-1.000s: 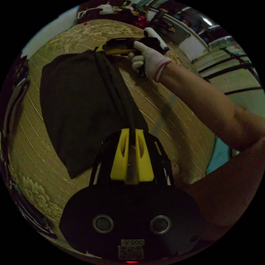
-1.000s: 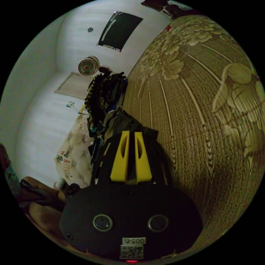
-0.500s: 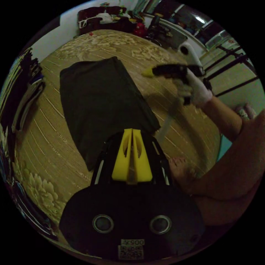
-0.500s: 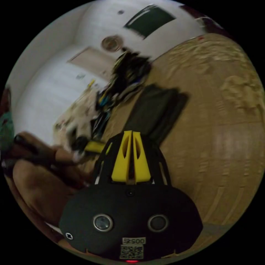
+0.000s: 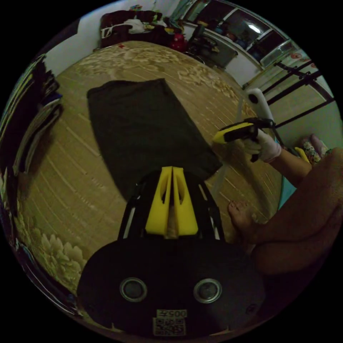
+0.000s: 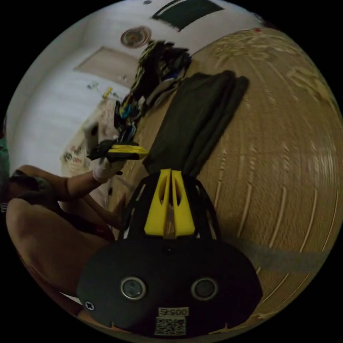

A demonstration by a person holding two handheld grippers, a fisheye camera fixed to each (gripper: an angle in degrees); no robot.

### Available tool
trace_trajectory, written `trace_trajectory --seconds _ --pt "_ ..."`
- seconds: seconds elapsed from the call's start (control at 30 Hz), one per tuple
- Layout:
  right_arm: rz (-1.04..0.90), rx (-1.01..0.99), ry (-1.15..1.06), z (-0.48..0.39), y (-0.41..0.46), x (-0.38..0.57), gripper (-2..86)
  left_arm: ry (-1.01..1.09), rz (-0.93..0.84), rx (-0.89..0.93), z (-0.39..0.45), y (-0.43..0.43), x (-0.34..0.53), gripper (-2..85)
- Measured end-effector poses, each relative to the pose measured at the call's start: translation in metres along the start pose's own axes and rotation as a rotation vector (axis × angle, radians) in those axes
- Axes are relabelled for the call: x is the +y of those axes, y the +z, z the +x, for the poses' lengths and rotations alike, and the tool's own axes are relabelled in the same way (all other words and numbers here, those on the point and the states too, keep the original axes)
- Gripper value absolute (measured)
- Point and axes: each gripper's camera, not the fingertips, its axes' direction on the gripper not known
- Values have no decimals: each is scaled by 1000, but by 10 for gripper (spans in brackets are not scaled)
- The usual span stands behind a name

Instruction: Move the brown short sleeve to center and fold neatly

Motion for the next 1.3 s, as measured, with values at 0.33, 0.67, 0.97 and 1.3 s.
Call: trace_trajectory --seconds 0.33,0.67,0.97,1.3 --pt "-103 -174 104 13 8 23 94 -43 -168 245 -124 -28 41 122" --pt "-102 -357 141 -4 32 12 44 -192 -64 650 -220 -54 58 69" --pt "127 -609 109 -65 -13 9 29 -70 118 851 -269 -169 81 50" --pt "122 -591 -170 -227 -46 -40 22 141 133 820 -290 -335 117 48"
